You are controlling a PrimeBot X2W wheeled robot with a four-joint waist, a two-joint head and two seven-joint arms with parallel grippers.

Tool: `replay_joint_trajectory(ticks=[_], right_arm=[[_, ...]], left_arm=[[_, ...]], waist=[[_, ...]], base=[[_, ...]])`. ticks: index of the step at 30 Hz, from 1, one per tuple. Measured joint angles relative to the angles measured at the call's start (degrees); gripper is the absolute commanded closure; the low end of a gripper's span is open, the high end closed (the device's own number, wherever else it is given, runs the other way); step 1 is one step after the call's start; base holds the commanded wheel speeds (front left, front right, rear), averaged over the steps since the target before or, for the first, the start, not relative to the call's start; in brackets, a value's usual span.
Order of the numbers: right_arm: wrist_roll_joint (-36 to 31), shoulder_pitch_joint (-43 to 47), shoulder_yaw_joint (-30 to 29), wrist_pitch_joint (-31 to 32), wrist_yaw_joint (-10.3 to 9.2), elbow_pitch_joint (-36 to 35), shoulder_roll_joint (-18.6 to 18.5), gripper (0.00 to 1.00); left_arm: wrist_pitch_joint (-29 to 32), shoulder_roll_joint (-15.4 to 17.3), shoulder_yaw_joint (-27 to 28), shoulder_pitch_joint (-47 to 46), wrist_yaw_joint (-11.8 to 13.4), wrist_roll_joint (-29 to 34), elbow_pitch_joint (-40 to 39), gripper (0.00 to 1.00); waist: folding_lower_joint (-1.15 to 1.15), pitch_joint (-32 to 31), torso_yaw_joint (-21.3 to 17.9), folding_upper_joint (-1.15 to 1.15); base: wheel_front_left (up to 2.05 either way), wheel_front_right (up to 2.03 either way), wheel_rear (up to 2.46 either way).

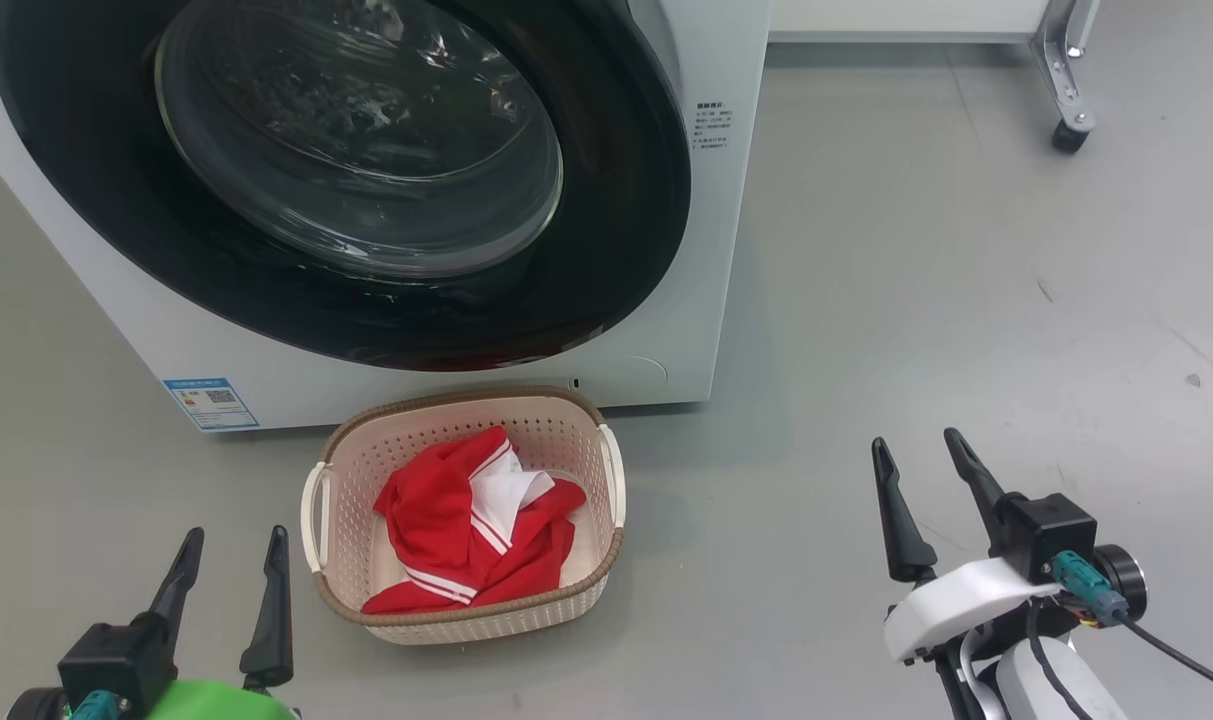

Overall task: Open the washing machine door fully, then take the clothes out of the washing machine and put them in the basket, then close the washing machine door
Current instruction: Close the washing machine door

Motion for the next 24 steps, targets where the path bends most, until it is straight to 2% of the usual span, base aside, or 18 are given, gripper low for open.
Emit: replay_joint_trajectory(ticks=[10, 24], right_arm=[[-0.01, 0.88, 0.44, 0.0, 0.49, 0.63, 0.1, 0.0], [-0.33, 1.7, 0.48, 0.0, 0.51, 0.7, 0.21, 0.0]], left_arm=[[-0.98, -0.53, -0.12, 0.59, 1.86, 1.12, 0.89, 0.0], [-1.56, -0.77, -0.18, 0.76, 2.43, 2.33, 1.19, 0.0]], waist=[[0.0, -1.48, 0.43, 0.0], [0.0, -1.65, 0.49, 0.0]], base=[[0.0, 0.0, 0.0], [0.0, 0.0, 0.0]])
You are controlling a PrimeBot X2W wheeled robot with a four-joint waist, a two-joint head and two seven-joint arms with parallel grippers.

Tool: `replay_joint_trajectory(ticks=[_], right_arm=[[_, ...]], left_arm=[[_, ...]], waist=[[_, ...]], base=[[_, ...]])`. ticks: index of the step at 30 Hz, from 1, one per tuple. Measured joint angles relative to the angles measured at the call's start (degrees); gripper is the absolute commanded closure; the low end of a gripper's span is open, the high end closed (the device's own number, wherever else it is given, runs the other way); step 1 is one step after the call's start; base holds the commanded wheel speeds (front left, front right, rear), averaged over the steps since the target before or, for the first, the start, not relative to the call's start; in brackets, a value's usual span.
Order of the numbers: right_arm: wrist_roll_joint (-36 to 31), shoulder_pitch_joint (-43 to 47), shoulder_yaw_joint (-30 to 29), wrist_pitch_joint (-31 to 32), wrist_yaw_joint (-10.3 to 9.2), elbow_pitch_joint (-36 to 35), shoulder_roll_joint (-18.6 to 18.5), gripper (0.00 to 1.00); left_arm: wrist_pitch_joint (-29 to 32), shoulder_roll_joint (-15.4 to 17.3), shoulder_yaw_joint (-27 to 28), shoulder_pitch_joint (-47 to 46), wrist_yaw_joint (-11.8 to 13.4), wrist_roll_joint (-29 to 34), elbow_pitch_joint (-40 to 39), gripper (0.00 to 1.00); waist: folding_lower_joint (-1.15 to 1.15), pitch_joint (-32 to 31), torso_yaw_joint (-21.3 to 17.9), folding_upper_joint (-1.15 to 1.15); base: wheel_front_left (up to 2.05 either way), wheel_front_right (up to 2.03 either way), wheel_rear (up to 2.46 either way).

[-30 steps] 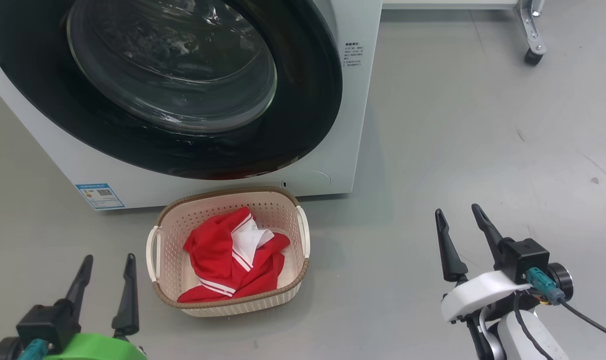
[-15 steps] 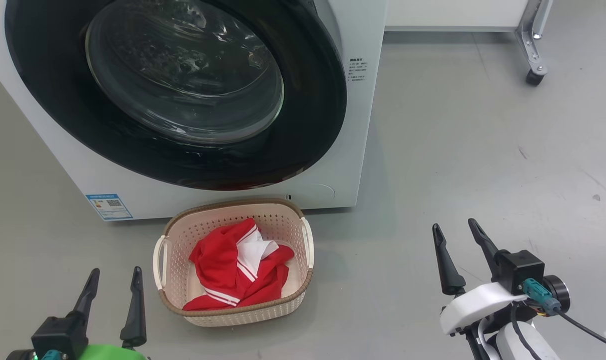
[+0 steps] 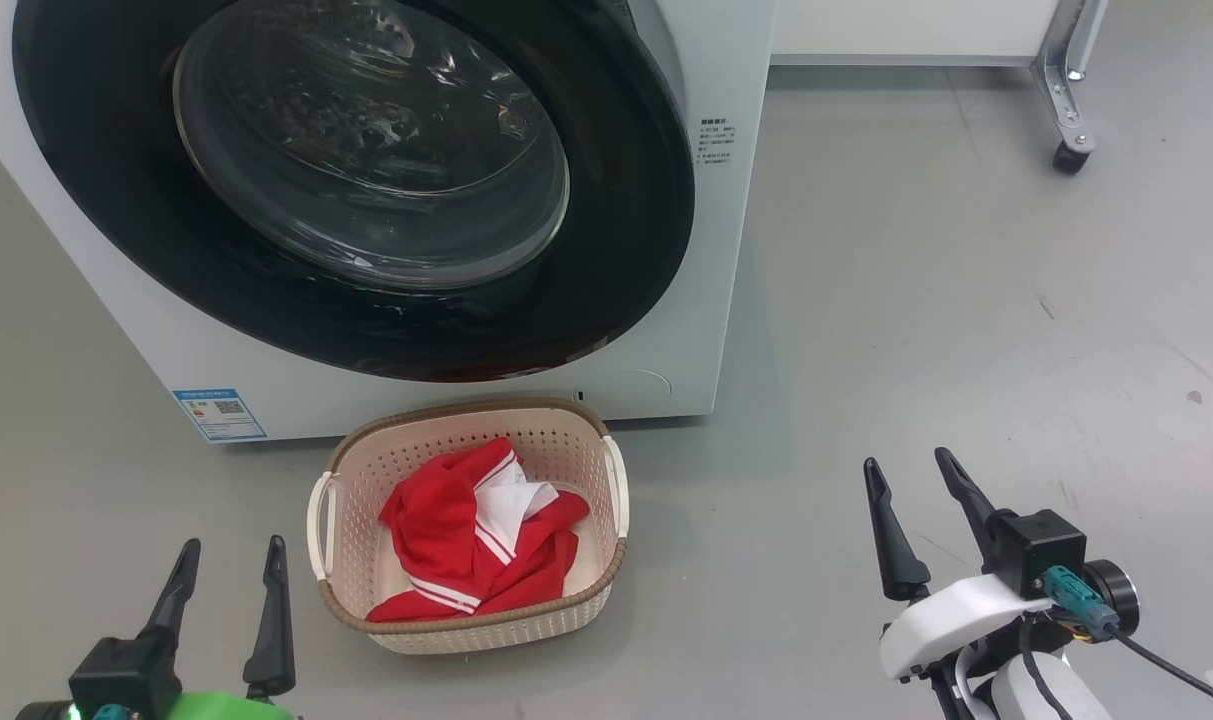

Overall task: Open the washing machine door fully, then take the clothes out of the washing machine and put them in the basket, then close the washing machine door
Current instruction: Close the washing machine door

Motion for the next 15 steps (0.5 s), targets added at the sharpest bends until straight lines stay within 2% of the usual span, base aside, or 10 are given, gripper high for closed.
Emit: replay_joint_trajectory(ticks=[12, 13, 14, 15], right_arm=[[-0.01, 0.0, 0.07, 0.0, 0.0, -0.01, 0.05, 0.0], [-0.01, 0.0, 0.07, 0.0, 0.0, -0.01, 0.05, 0.19], [-0.01, 0.0, 0.04, 0.0, 0.0, -0.01, 0.05, 0.62], [0.0, 0.0, 0.02, 0.0, 0.0, -0.01, 0.07, 0.84]], left_arm=[[-0.49, -0.07, -0.12, -0.01, 0.51, 0.68, 0.32, 0.0], [-0.49, -0.07, -0.12, -0.01, 0.52, 0.68, 0.32, 0.0], [-0.51, -0.07, -0.11, -0.01, 0.53, 0.68, 0.33, 0.0], [-0.58, -0.07, -0.11, -0.01, 0.64, 0.69, 0.33, 0.0]], waist=[[0.0, 0.09, -0.13, 0.0], [0.0, 0.11, -0.12, 0.0], [0.0, 0.14, -0.1, 0.0], [0.0, 0.17, -0.08, 0.0]], base=[[0.0, 0.0, 0.0], [0.0, 0.0, 0.0], [0.0, 0.0, 0.0], [0.0, 0.0, 0.0]])
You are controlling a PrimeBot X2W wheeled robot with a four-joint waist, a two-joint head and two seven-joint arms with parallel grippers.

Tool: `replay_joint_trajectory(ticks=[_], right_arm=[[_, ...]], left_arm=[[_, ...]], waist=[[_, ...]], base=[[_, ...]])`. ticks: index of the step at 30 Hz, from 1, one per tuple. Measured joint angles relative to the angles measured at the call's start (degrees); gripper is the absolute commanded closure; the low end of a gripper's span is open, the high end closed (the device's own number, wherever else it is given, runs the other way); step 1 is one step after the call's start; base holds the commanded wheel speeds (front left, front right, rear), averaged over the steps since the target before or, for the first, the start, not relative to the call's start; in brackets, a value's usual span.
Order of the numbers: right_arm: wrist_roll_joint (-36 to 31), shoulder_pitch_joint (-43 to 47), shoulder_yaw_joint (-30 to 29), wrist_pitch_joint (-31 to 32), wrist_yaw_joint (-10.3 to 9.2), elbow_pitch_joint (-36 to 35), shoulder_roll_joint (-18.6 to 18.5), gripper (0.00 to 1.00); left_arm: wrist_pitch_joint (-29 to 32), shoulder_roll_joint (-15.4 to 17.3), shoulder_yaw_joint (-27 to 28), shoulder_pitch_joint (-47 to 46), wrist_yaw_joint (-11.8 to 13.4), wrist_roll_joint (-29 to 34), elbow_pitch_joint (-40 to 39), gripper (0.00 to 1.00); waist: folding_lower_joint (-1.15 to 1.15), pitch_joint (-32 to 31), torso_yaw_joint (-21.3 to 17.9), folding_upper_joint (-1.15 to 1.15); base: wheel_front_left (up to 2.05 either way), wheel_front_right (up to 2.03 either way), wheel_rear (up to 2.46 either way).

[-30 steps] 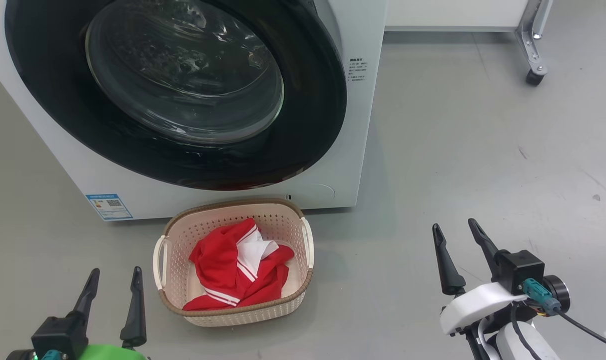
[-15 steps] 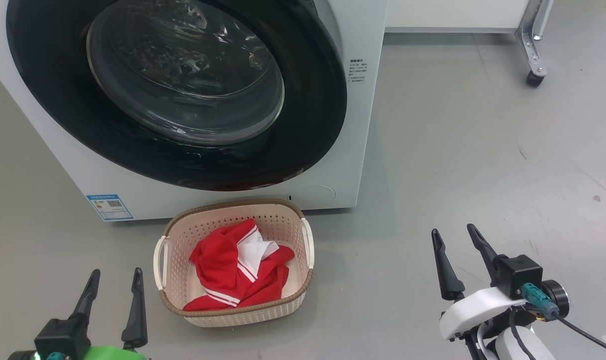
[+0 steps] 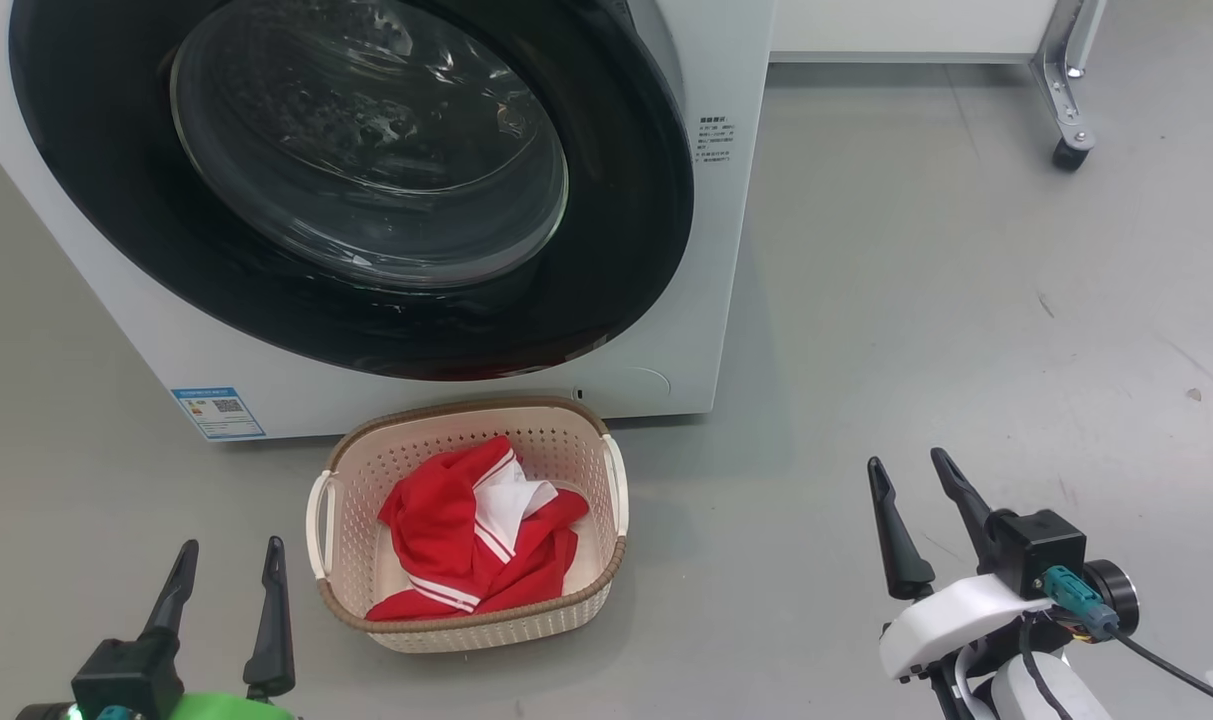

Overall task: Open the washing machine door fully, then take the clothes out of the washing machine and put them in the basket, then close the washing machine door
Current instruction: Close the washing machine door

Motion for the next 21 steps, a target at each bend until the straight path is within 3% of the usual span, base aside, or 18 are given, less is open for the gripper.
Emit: replay_joint_trajectory(ticks=[1, 6, 21], right_arm=[[0.0, 0.0, -0.03, 0.0, 0.01, -0.01, 0.0, 1.0], [0.02, -0.02, -0.65, 0.0, 0.03, -0.1, 0.01, 1.0], [-1.53, -10.0, 1.6, 0.0, 3.77, -1.33, -0.87, 1.0]], left_arm=[[-0.08, 0.0, 0.01, 0.0, 0.05, 0.0, 0.0, 0.0], [-0.08, -0.02, -0.6, -0.07, 0.05, 0.41, -0.13, 0.0], [-0.35, -0.21, -1.38, -2.13, 0.04, 0.58, -1.6, 0.0]], waist=[[0.0, 0.03, 0.03, 0.0], [0.0, 0.49, 0.54, 0.0], [0.0, 3.97, 4.11, 0.0]], base=[[0.0, 0.0, 0.0], [0.0, 0.0, 0.0], [0.0, 0.0, 0.0]])
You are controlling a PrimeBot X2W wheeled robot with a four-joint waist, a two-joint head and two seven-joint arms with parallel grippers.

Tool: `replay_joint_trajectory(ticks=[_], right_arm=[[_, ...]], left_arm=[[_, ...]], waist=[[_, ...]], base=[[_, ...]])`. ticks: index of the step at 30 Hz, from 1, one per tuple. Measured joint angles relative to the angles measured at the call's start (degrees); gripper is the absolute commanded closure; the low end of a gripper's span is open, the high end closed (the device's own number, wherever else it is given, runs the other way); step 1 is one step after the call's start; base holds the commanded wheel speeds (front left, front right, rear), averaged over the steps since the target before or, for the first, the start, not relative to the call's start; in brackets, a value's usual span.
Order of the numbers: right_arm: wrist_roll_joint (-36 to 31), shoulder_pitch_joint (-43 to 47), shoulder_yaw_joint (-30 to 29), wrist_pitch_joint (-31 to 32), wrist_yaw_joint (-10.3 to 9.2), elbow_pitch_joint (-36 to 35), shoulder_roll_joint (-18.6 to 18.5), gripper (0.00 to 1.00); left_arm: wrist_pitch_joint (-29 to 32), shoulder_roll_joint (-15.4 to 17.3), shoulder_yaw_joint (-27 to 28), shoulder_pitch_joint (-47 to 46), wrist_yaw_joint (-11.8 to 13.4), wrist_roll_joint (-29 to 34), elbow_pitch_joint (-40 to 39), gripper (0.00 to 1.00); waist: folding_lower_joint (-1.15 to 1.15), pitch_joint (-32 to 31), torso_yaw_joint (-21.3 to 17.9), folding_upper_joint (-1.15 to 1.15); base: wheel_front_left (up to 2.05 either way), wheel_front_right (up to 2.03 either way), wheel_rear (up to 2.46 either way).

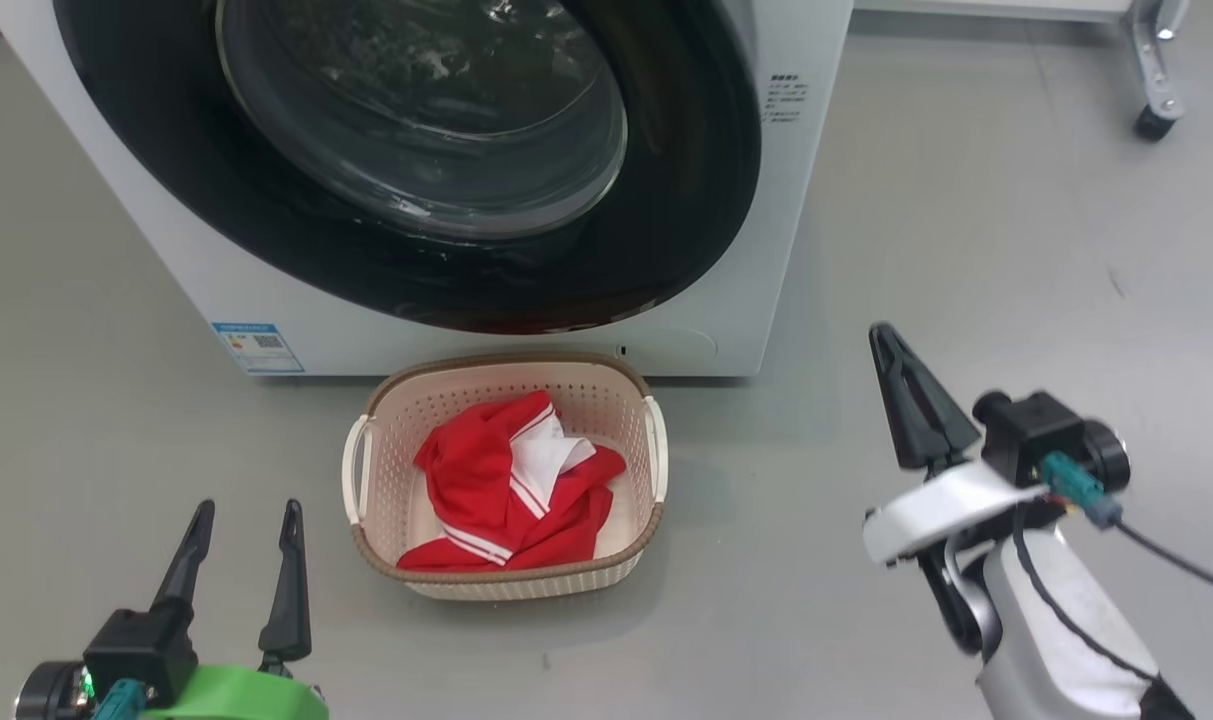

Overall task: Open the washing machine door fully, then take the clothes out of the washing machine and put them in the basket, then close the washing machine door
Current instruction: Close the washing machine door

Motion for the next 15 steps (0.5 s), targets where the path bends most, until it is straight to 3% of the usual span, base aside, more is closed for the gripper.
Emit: replay_joint_trajectory(ticks=[15], right_arm=[[-1.68, -19.6, 2.94, 2.23, 2.58, 1.29, -3.0, 1.0]], left_arm=[[-0.88, -1.63, -2.38, -6.55, -1.24, 0.33, -1.11, 0.0]], waist=[[0.0, 7.32, 6.35, 0.0]], base=[[0.0, 0.0, 0.0]])
